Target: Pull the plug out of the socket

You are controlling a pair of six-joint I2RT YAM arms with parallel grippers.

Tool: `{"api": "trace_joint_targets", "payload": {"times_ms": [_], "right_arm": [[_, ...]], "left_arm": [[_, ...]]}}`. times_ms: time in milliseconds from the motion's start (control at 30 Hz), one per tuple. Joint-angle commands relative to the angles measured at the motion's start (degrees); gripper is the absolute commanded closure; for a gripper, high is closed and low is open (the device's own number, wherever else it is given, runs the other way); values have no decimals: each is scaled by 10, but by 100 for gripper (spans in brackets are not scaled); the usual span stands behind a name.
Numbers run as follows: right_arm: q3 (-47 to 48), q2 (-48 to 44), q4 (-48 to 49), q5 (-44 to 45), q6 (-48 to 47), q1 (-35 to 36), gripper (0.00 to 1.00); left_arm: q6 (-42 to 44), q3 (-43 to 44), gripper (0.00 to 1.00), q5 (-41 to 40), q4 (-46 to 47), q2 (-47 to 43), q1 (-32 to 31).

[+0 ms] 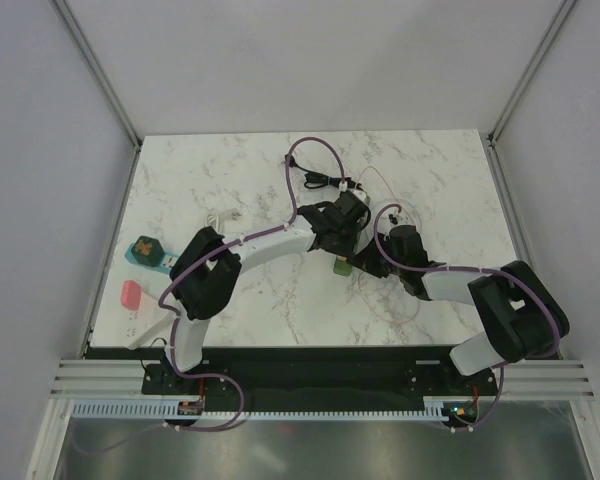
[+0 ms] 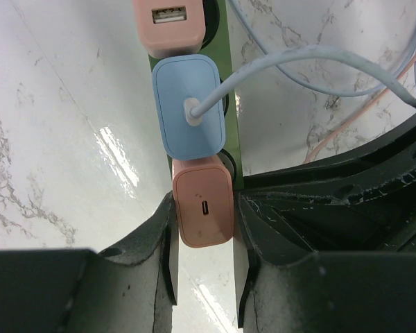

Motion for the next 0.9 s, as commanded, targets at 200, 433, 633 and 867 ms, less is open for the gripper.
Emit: {"api": "trace_joint_targets", "payload": {"times_ms": [200,433,633,867], "right_arm": [[-19,63,-102,79,-19,11,80],[-17,62,-105,83,-20,13,81],[-16,61,-107,81,-19,14,81],[-15,54,-111,78,-20,17,80]], "left_arm": [[-24,52,98,92,-34,-30,24],[23,88,98,30,-97,-20,-3],[-31,76,98,200,-62,-16,29],[-73,58,98,272,-13,-25,37]]}}
